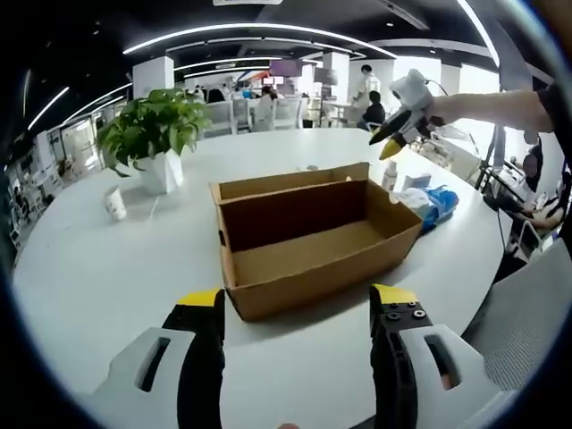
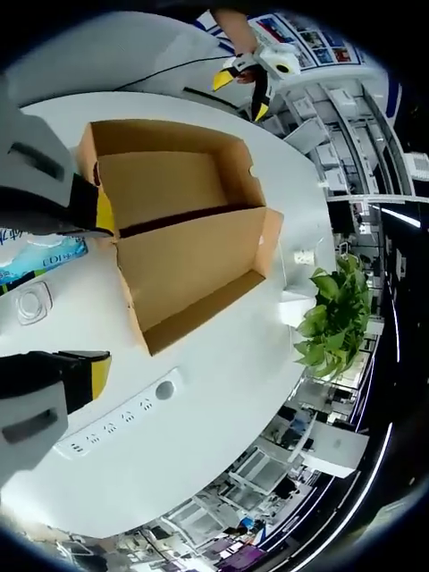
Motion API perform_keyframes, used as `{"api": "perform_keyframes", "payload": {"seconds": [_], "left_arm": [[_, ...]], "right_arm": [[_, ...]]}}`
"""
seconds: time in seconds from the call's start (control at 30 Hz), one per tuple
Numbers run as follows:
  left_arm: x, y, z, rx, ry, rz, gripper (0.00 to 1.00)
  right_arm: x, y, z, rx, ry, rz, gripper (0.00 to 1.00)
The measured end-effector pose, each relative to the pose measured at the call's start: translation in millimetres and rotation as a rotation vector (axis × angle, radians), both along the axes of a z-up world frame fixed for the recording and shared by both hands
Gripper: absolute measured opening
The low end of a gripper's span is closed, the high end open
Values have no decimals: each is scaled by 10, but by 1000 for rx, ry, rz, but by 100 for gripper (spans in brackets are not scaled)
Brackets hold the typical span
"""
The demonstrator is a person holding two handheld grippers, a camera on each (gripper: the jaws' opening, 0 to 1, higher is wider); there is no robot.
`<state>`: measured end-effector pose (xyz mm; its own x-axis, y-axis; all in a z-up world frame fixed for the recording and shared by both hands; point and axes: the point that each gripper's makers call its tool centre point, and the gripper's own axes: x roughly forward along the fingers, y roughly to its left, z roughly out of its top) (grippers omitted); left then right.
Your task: Operate the shoe box by opening the lid, removing the specified soft item, and placing it in the target area until the item is outside and the box remains undamaged.
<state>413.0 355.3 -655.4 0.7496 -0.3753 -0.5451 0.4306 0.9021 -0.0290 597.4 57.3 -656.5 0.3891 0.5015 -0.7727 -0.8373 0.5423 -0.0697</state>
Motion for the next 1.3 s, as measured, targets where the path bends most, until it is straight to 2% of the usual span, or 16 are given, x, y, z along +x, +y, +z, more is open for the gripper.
{"api": "perform_keyframes", "payload": {"seconds": [0.1,0.3,0.47,0.8,0.9,1.3], "left_arm": [[100,89,-26,24,-5,24,57],[257,198,-79,27,3,57,49],[361,260,-145,46,19,81,44],[527,337,-268,25,59,128,32],[554,364,-326,19,76,153,26],[694,468,-486,-25,105,242,10]], "right_arm": [[16,57,52,23,-7,-17,48],[21,103,73,42,-12,-45,44],[65,108,41,27,-20,-72,43],[78,174,-1,30,-16,-111,40],[57,247,2,81,7,-142,40],[31,303,-73,86,16,-158,36]]}}
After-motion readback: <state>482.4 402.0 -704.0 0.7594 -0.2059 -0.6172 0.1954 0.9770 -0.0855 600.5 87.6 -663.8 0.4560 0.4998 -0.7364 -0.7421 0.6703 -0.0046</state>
